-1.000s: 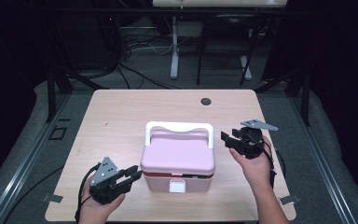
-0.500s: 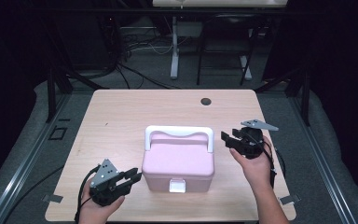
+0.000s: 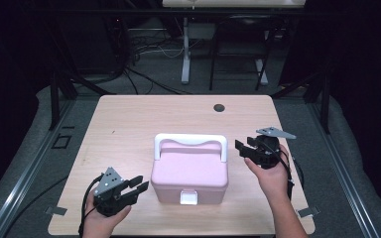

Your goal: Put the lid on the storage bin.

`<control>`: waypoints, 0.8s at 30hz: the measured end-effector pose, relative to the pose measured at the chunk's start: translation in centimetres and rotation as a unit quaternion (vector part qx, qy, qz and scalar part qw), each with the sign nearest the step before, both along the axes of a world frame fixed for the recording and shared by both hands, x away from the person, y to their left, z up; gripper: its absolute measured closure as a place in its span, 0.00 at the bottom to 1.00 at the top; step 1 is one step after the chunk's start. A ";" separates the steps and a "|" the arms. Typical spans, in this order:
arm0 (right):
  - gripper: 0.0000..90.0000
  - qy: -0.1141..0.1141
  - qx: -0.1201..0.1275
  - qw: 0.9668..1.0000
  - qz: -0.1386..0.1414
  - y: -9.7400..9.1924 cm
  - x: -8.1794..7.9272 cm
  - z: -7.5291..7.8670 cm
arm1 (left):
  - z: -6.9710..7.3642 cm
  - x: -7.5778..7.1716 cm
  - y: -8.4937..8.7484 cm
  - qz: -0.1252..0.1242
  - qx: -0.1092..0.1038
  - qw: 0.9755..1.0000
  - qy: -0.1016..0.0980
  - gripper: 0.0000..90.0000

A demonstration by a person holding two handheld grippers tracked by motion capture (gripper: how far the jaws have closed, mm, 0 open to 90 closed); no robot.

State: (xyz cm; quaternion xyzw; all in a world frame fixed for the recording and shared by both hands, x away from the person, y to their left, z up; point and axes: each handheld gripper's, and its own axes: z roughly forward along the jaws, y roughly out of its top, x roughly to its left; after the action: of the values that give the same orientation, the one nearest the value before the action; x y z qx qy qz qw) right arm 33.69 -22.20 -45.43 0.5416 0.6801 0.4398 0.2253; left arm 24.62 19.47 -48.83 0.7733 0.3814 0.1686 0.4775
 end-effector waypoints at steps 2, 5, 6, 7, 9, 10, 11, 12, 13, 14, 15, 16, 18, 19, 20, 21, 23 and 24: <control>0.55 0.001 0.000 1.000 0.001 0.0 0.0 0.0 | -0.1 0.2 0.2 0.006 -0.004 1.000 -0.002 0.72; 0.55 0.000 0.002 1.000 0.001 -0.1 0.0 0.0 | -0.2 0.4 0.5 0.014 -0.005 1.000 -0.001 0.69; 0.55 0.000 0.002 1.000 0.002 -0.1 0.0 0.1 | -0.3 0.5 0.6 0.017 -0.004 1.000 0.002 0.68; 0.55 0.001 0.002 1.000 0.002 -0.1 -0.1 0.1 | -0.5 0.6 0.7 0.021 -0.006 1.000 0.000 0.67; 0.54 0.004 0.001 1.000 0.003 -0.1 -0.1 0.2 | -0.7 0.7 0.9 0.025 -0.004 1.000 0.003 0.66; 0.54 0.004 0.001 1.000 0.003 -0.1 -0.1 0.1 | -0.8 0.8 0.9 0.026 -0.003 1.000 0.004 0.65; 0.54 0.001 0.002 1.000 0.002 -0.1 -0.1 0.1 | -0.9 0.9 1.0 0.028 -0.003 1.000 0.004 0.65; 0.54 0.001 0.003 1.000 0.002 -0.1 0.0 0.1 | -1.0 1.0 1.1 0.030 -0.002 1.000 0.006 0.64; 0.54 0.002 0.002 1.000 0.002 -0.1 0.0 0.0 | -1.1 1.1 1.1 0.031 -0.001 0.999 0.006 0.64; 0.54 -0.001 0.003 1.000 0.001 -0.1 0.0 0.0 | -1.2 1.2 1.2 0.034 0.000 0.999 0.007 0.63; 0.54 0.008 0.000 1.000 0.005 -0.1 -0.1 0.1 | -1.3 1.3 1.3 0.036 -0.001 0.999 0.008 0.63; 0.54 0.010 -0.002 1.000 0.005 -0.1 -0.1 0.1 | -1.4 1.3 1.4 0.038 -0.002 0.999 0.008 0.62; 0.54 0.005 -0.001 1.000 0.004 -0.1 0.0 0.0 | -1.6 1.5 1.5 0.042 -0.001 0.999 0.012 0.62; 0.54 0.005 -0.001 1.000 0.005 -0.1 0.0 0.0 | -1.7 1.6 1.6 0.045 -0.003 0.999 0.012 0.61; 0.54 0.005 -0.003 1.000 0.005 0.0 0.0 0.0 | -1.8 1.7 1.7 0.046 0.000 0.999 0.017 0.61; 0.54 0.010 -0.006 1.000 0.007 -0.1 -0.1 0.0 | -2.0 1.8 1.7 0.048 -0.002 0.999 0.014 0.61; 0.54 0.003 -0.004 1.000 0.006 0.0 -0.1 0.0 | -2.1 1.9 1.8 0.049 0.000 0.999 0.018 0.61; 0.54 0.000 -0.003 1.000 0.005 0.0 -0.1 0.0 | -2.2 2.0 1.9 0.050 0.001 0.999 0.019 0.61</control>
State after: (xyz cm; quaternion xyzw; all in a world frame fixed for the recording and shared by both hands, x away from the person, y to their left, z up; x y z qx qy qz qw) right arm 33.62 -22.23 -45.42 0.5376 0.6842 0.4388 0.2242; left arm 26.60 21.33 -51.00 0.7568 0.4285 0.1776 0.4606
